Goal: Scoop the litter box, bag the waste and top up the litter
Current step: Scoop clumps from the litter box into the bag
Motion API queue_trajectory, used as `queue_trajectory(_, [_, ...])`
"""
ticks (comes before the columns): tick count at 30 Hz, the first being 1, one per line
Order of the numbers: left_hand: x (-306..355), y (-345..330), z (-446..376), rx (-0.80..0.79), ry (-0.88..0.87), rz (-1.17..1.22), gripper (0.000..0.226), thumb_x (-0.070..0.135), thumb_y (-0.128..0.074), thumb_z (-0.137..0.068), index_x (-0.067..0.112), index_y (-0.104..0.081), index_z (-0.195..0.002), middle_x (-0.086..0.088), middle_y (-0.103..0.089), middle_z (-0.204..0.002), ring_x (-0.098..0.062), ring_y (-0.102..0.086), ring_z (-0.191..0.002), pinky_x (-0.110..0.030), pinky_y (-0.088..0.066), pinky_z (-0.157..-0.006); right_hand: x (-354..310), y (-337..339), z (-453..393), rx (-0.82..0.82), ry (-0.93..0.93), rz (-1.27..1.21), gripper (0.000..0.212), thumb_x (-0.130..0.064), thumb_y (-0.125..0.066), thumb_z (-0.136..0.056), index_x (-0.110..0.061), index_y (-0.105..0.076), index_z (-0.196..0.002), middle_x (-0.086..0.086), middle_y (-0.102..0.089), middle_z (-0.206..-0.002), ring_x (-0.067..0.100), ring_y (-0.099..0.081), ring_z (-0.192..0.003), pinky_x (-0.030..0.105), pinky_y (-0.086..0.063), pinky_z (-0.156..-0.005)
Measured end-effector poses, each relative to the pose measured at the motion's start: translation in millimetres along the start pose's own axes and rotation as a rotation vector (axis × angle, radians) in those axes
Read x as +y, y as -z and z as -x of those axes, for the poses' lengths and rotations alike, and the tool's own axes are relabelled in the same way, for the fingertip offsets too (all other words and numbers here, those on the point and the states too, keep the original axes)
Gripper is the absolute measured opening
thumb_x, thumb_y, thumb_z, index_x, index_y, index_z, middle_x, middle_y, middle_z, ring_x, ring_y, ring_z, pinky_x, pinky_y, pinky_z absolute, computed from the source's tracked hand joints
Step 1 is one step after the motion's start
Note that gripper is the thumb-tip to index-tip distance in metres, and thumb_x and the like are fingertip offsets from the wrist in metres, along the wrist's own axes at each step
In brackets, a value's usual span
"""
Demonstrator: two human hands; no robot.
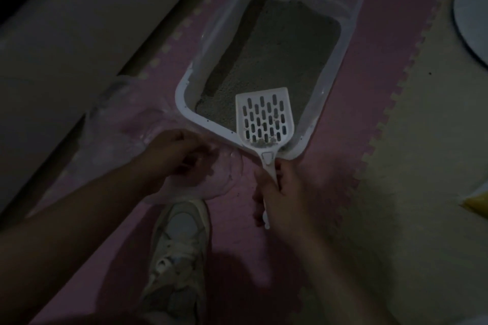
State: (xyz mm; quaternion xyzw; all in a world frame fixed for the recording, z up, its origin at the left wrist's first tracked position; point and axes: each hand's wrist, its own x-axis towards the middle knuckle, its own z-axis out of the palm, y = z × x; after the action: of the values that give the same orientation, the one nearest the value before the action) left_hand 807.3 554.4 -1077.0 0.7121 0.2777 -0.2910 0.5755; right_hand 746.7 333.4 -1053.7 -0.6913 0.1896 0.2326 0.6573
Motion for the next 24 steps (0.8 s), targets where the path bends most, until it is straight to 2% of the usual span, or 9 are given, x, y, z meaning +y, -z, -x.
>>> queue_trajectory(3, [-18, 17, 5, 0.184, -0.134, -0.120, 0.012, 0.021, -0.071, -0.090, 0.010, -0.068, -0.095, -0.004, -0.075, -0.081, -0.008, -0.067, -0.062, -0.023, -0.047, -0.057, -3, -15, -1, -0.065, 0.087, 0.162, 0.015, -0.038, -0.057, -0.098, -0.052, -0.058, -0.101, -0.004, -0.066, -0.072, 0.016, -0.061, -0.051, 0.040, -0.055, -0.053])
queue_trajectory(5, [-31, 35, 9, 0.318, -0.252, -0.389, 0.009, 0.024, -0.072, -0.090, 0.019, -0.065, -0.091, 0.009, -0.071, -0.081, 0.000, -0.063, -0.064, -0.018, -0.044, -0.060, -8, -26, -2, -0.091, 0.203, 0.365, 0.025, -0.042, -0.056, -0.097, -0.051, -0.054, -0.120, -0.012, -0.068, -0.082, 0.011, -0.067, -0.060, 0.039, -0.059, -0.061])
queue_trajectory(7, [-43, 54, 14, 0.368, -0.321, -0.610, 0.010, 0.033, -0.070, -0.090, 0.025, -0.065, -0.093, 0.012, -0.069, -0.085, -0.001, -0.060, -0.071, -0.022, -0.044, -0.064, -11, -35, -4, -0.126, 0.279, 0.582, 0.047, -0.046, -0.052, -0.099, -0.047, -0.038, -0.144, -0.023, -0.063, -0.112, 0.004, -0.068, -0.083, 0.021, -0.055, -0.077])
queue_trajectory(9, [-54, 69, 18, 0.363, -0.378, -0.755, 0.022, 0.040, -0.063, -0.087, 0.023, -0.068, -0.100, 0.004, -0.069, -0.091, -0.012, -0.060, -0.075, -0.029, -0.044, -0.069, -13, -47, -7, -0.181, 0.304, 0.733, 0.053, -0.049, -0.045, -0.101, -0.044, -0.027, -0.151, -0.023, -0.050, -0.131, 0.000, -0.058, -0.104, 0.006, -0.040, -0.084])
queue_trajectory(12, [-65, 79, 21, 0.303, -0.431, -0.915, 0.037, 0.038, -0.057, -0.081, 0.018, -0.070, -0.109, -0.004, -0.072, -0.105, -0.027, -0.066, -0.095, -0.034, -0.048, -0.078, -4, -65, -16, -0.295, 0.334, 0.809, 0.043, -0.048, -0.038, -0.103, -0.043, -0.030, -0.145, -0.008, -0.062, -0.125, 0.015, -0.062, -0.107, 0.034, -0.050, -0.090])
queue_trajectory(14, [-70, 80, 22, 0.283, -0.421, -0.946, 0.039, 0.042, -0.055, -0.085, 0.018, -0.070, -0.112, -0.004, -0.073, -0.108, -0.028, -0.066, -0.099, -0.034, -0.050, -0.080, 6, -73, -27, -0.312, 0.335, 0.924, 0.040, -0.044, -0.036, -0.104, -0.039, -0.033, -0.144, -0.002, -0.062, -0.125, 0.022, -0.062, -0.107, 0.041, -0.051, -0.091])
queue_trajectory(17, [-75, 77, 22, 0.270, -0.432, -0.945, 0.054, 0.056, -0.043, -0.084, 0.017, -0.070, -0.110, -0.005, -0.073, -0.105, -0.027, -0.066, -0.096, -0.032, -0.047, -0.078, 14, -79, -38, -0.333, 0.281, 1.112, 0.042, -0.038, -0.033, -0.106, -0.032, -0.032, -0.148, 0.004, -0.057, -0.131, 0.028, -0.059, -0.114, 0.039, -0.046, -0.091])
queue_trajectory(20, [-74, 76, 23, 0.254, -0.439, -0.920, 0.060, 0.059, -0.039, -0.081, 0.016, -0.071, -0.108, -0.005, -0.072, -0.103, -0.025, -0.065, -0.093, -0.027, -0.039, -0.073, 15, -83, -44, -0.273, 0.338, 1.143, 0.045, -0.038, -0.034, -0.106, -0.031, -0.031, -0.151, 0.004, -0.061, -0.124, 0.027, -0.064, -0.103, 0.037, -0.050, -0.084])
queue_trajectory(24, [-75, 77, 22, 0.260, -0.417, -0.893, 0.060, 0.061, -0.038, -0.080, 0.019, -0.070, -0.108, -0.003, -0.071, -0.102, -0.024, -0.065, -0.092, -0.030, -0.044, -0.074, 18, -77, -45, -0.284, 0.358, 1.201, 0.049, -0.034, -0.038, -0.104, -0.032, -0.029, -0.152, 0.002, -0.062, -0.119, 0.024, -0.066, -0.093, 0.034, -0.052, -0.076])
